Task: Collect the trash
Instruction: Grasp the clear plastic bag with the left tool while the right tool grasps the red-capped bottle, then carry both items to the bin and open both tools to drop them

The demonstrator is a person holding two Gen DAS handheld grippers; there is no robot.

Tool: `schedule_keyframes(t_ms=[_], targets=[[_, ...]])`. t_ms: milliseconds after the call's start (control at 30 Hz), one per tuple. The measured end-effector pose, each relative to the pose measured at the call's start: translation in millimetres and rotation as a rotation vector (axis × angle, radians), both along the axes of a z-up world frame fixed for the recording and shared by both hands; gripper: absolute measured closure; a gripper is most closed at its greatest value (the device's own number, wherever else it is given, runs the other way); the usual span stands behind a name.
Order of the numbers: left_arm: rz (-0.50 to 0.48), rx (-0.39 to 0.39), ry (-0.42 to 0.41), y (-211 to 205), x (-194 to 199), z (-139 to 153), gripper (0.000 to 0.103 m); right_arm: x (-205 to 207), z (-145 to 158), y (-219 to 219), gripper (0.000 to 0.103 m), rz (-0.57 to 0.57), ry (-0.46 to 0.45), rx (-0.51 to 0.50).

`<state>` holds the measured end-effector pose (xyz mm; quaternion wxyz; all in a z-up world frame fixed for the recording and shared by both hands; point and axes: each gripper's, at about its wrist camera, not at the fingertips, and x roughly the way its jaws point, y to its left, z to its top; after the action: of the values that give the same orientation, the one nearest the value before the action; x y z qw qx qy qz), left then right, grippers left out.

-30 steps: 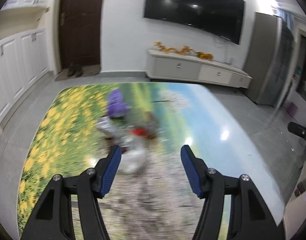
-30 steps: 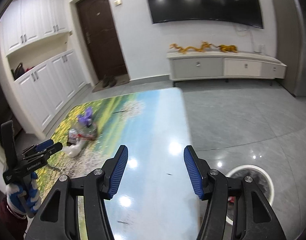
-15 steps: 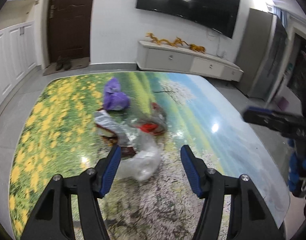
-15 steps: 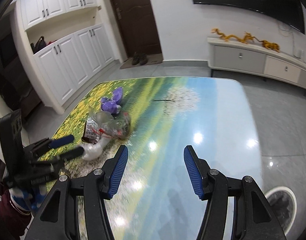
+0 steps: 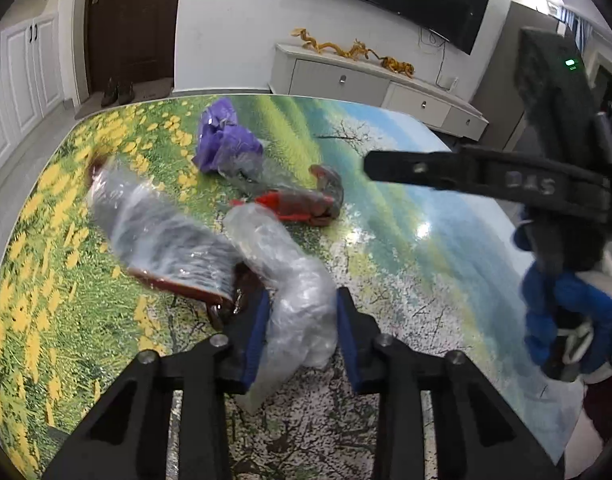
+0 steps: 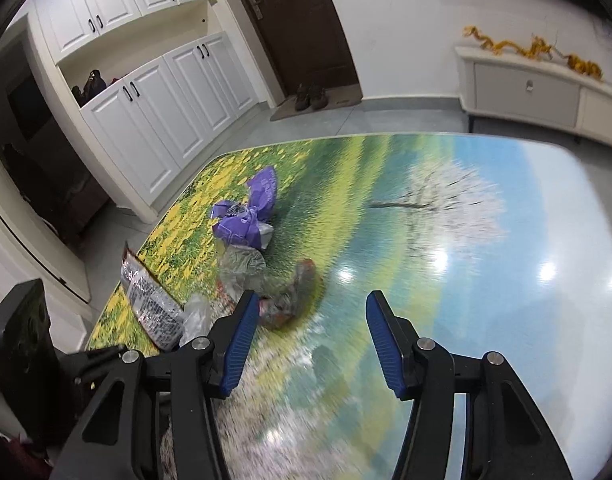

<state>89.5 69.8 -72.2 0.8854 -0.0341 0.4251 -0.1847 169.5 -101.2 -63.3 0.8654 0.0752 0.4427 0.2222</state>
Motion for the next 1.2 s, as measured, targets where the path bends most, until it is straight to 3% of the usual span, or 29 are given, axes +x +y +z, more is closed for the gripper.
schedule_keyframes(t_ms=[233,300,367,500,867,1200], targets=[[-0.004,-0.068,0.004,7.8,-3.0,1.4,0.074,21.0,-18.4,19.5,0.053,0.011,0.037,0.012],[-0.004,-0.090,0.001,10.7,-3.1,4.0,0.074,23.6,-22.2,23.7,0.070,0.019,0.051,0.014],[-0.017,-0.115,0.000,12.2,-5.8,5.7,0.075,24.0,-24.5,26.8,0.080,0.028,0.062,0.013],[-0.044,-0.131,-0.010,9.7,-12.8,9.5,0.076,16.2,-25.8,29.3,0.091,0.036,0.051,0.001],[-0.021,-0.101,-0.060,9.6,-41.0,27.9,0.076,-39.3,6.7,-3.9,0.094,0.005,-0.025,-0.022],[-0.035,-0.084,-0.125,-14.1,-80.7,56.6,0.076,-120.8,53.0,-72.4,0.094,-0.094,-0.112,-0.056]])
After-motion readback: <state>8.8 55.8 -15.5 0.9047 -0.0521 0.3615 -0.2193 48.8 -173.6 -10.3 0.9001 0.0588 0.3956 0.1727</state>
